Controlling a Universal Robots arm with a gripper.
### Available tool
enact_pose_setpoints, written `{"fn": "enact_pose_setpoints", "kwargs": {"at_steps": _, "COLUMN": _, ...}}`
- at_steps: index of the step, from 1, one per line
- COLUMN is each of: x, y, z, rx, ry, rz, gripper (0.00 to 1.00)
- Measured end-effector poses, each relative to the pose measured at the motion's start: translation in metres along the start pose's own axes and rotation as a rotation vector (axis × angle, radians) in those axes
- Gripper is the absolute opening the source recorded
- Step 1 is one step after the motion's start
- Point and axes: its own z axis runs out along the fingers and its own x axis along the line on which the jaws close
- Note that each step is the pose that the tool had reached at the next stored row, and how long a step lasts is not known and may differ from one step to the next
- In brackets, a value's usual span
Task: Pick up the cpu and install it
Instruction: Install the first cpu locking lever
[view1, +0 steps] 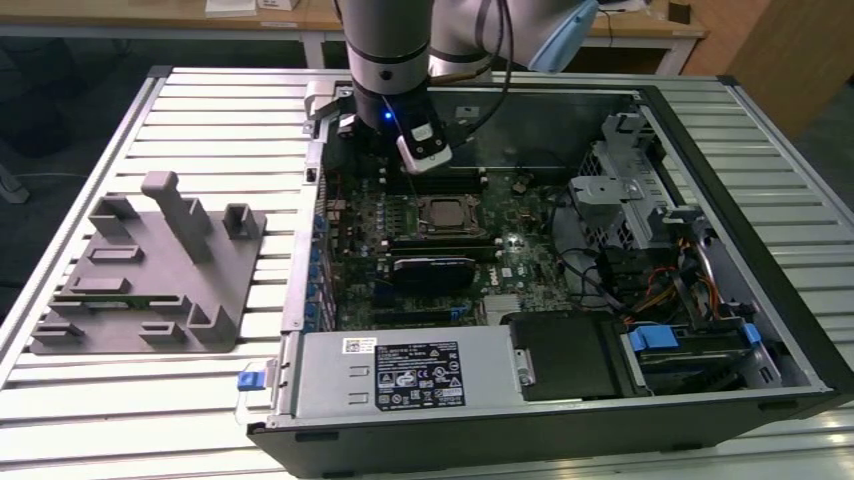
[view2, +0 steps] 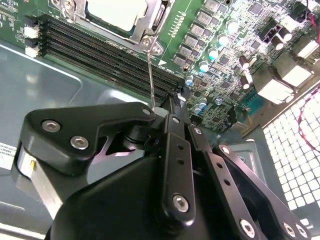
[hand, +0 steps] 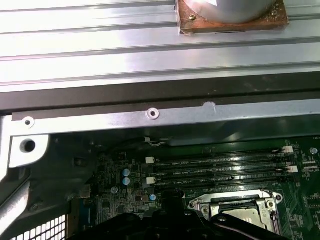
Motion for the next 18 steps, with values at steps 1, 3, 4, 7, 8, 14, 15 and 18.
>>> {"fn": "enact_pose_setpoints", "kwargs": {"at_steps": 1, "x": -0.0007, "y": 0.0001, "z": 0.0000, "rx": 0.0000, "ry": 0.0000, "rz": 0.000, "gripper": 0.11}}
{"fn": "enact_pose_setpoints", "kwargs": {"at_steps": 3, "x": -0.0028, "y": 0.0003, "z": 0.0001, "rx": 0.0001, "ry": 0.0000, "rz": 0.000, "gripper": 0.11}}
{"fn": "enact_pose_setpoints", "kwargs": {"at_steps": 4, "x": -0.0040, "y": 0.0004, "z": 0.0001, "rx": 0.0000, "ry": 0.0000, "rz": 0.000, "gripper": 0.11}}
{"fn": "enact_pose_setpoints", "kwargs": {"at_steps": 7, "x": -0.0082, "y": 0.0008, "z": 0.0002, "rx": 0.0001, "ry": 0.0000, "rz": 0.000, "gripper": 0.11}}
{"fn": "enact_pose_setpoints", "kwargs": {"at_steps": 8, "x": -0.0095, "y": 0.0009, "z": 0.0002, "rx": 0.0001, "ry": -0.0001, "rz": 0.000, "gripper": 0.11}}
{"fn": "enact_pose_setpoints", "kwargs": {"at_steps": 14, "x": -0.0158, "y": 0.0014, "z": 0.0004, "rx": 0.0001, "ry": -0.0001, "rz": 0.000, "gripper": 0.11}}
{"fn": "enact_pose_setpoints", "kwargs": {"at_steps": 15, "x": -0.0167, "y": 0.0015, "z": 0.0004, "rx": 0.0001, "ry": 0.0000, "rz": 0.000, "gripper": 0.11}}
{"fn": "enact_pose_setpoints", "kwargs": {"at_steps": 18, "x": -0.0191, "y": 0.0017, "z": 0.0005, "rx": 0.0000, "ry": 0.0000, "rz": 0.000, "gripper": 0.11}}
